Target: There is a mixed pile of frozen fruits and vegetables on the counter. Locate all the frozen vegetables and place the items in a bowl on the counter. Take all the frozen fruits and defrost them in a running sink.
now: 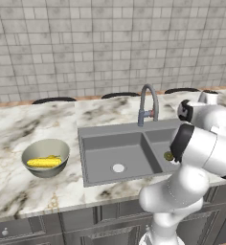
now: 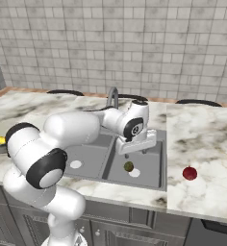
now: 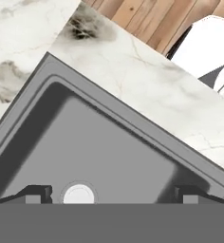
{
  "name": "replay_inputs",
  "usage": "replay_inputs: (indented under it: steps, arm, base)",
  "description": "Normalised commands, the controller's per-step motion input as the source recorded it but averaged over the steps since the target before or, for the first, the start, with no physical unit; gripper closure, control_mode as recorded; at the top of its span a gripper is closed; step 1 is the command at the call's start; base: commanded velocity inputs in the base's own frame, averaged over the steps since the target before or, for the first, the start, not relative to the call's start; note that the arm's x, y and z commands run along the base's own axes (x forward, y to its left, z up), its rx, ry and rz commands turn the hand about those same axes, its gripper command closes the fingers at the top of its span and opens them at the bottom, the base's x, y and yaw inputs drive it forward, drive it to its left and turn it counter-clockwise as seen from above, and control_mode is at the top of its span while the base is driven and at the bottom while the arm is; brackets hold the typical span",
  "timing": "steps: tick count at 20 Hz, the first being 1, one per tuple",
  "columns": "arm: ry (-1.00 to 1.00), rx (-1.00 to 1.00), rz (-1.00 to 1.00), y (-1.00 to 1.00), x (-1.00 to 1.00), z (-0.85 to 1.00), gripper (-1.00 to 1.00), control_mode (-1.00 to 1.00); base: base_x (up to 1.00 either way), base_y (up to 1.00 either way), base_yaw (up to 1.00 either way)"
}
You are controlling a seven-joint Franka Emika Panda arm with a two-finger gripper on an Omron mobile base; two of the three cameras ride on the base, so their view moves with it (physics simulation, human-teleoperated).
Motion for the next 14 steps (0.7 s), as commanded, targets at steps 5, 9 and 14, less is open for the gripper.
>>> replay_inputs:
  steps: [5,9,14]
  arm:
    - [0.05,-0.01,-0.22,-0.4,-0.31,0.24,-1.0,-1.0]
    - [0.01,-0.02,-0.23,-0.42,-0.26,0.29,-1.0,-1.0]
    - [0.0,-0.02,-0.22,-0.58,-0.13,0.16,-1.0,-1.0]
  base:
    - [0.0,0.0,0.0]
    - [0.0,0.0,0.0]
    - [0.0,0.0,0.0]
